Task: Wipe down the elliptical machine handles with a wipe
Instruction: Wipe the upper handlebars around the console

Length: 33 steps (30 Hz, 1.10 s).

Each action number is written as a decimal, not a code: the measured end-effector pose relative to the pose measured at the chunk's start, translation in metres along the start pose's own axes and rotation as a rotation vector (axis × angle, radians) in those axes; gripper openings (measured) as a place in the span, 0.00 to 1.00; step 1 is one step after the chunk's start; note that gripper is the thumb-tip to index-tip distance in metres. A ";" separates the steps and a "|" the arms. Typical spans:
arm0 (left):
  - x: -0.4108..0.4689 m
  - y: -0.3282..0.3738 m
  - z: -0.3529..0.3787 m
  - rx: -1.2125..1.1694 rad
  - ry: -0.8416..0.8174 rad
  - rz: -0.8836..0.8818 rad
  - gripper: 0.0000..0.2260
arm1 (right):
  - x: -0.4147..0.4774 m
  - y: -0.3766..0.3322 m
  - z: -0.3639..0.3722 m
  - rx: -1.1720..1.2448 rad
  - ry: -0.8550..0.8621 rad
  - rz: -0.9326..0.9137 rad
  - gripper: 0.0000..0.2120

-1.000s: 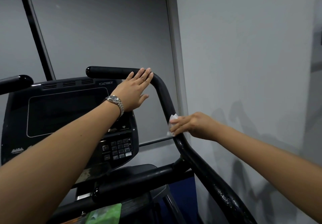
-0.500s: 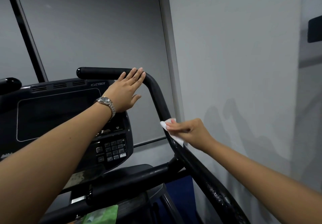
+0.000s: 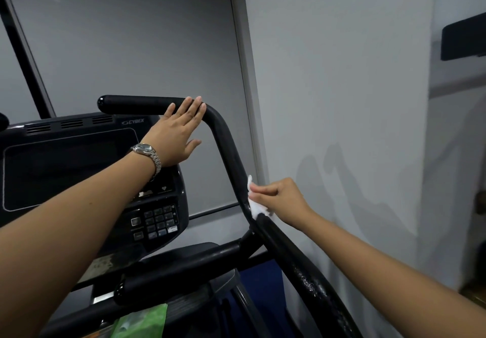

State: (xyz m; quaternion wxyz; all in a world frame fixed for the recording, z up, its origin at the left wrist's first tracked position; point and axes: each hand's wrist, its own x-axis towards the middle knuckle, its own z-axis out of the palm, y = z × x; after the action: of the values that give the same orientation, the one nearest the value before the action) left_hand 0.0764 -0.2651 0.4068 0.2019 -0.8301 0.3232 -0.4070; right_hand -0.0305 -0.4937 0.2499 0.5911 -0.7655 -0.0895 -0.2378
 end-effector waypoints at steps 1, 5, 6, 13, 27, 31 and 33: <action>0.000 0.000 -0.001 -0.003 0.001 -0.001 0.33 | 0.000 -0.002 0.004 -0.006 0.017 -0.009 0.10; 0.000 -0.002 -0.002 -0.008 -0.017 0.003 0.33 | -0.012 -0.001 -0.003 -0.059 -0.039 0.010 0.09; -0.001 -0.002 -0.002 -0.005 -0.015 -0.002 0.33 | -0.011 -0.004 -0.004 -0.088 -0.053 0.013 0.09; 0.001 -0.002 -0.006 -0.006 -0.027 -0.003 0.33 | 0.044 -0.051 0.019 -0.287 0.126 -0.242 0.14; -0.001 0.001 -0.011 0.015 -0.043 -0.012 0.33 | 0.044 -0.025 0.010 -0.671 -0.090 -0.684 0.25; -0.005 0.003 -0.011 0.038 -0.040 -0.012 0.33 | 0.021 -0.017 -0.009 -0.730 -0.302 -0.520 0.22; -0.009 0.003 -0.011 0.024 -0.046 -0.014 0.33 | 0.007 -0.021 -0.020 -0.701 -0.460 -0.424 0.16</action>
State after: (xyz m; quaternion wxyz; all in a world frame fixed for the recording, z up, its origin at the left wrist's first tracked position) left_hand 0.0625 -0.2614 0.4062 0.2164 -0.8390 0.3077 -0.3932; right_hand -0.0381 -0.5077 0.2748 0.2001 -0.9167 -0.2868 -0.1932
